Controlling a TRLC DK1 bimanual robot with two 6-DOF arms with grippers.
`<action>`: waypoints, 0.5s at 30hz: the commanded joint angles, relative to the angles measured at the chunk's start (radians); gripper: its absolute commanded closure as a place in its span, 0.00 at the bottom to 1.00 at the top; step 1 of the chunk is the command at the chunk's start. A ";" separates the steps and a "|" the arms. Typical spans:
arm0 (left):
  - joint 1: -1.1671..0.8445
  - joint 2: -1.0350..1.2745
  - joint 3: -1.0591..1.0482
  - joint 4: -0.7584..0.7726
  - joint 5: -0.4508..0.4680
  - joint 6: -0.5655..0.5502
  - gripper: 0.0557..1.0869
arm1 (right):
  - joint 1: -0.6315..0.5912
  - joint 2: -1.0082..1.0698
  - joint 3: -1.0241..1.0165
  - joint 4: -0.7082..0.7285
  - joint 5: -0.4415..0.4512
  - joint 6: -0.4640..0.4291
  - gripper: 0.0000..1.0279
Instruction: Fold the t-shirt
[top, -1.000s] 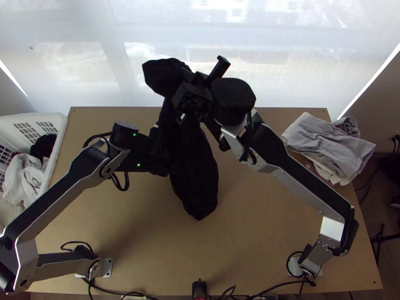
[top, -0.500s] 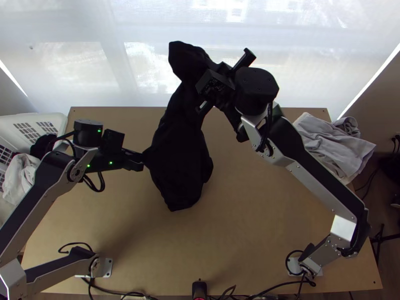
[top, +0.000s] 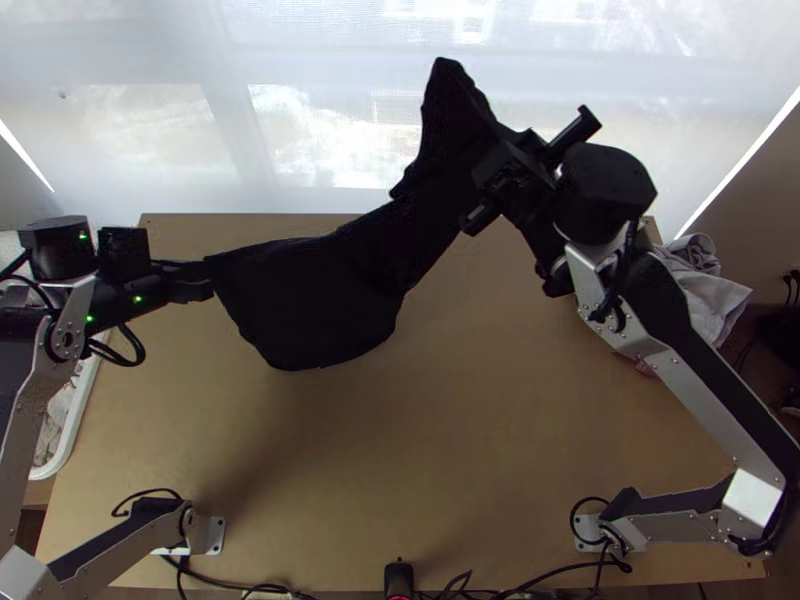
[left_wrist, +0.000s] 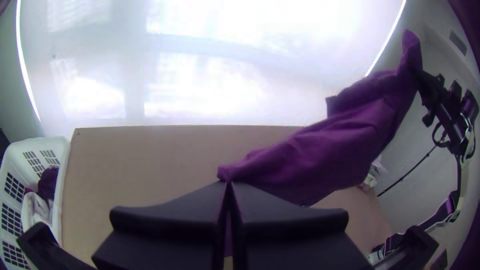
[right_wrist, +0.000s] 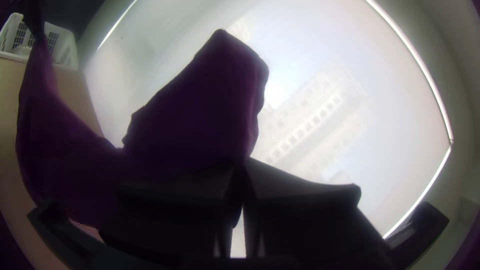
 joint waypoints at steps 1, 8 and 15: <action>0.131 -0.010 0.085 0.001 0.001 -0.004 0.97 | -0.058 -0.142 -0.115 -0.032 0.000 0.014 0.97; 0.171 -0.014 0.163 -0.007 0.001 -0.010 0.97 | -0.087 -0.262 -0.160 -0.083 -0.002 0.041 0.97; 0.196 -0.014 0.274 -0.007 0.000 -0.019 0.97 | -0.084 -0.347 -0.195 -0.101 0.000 0.069 0.97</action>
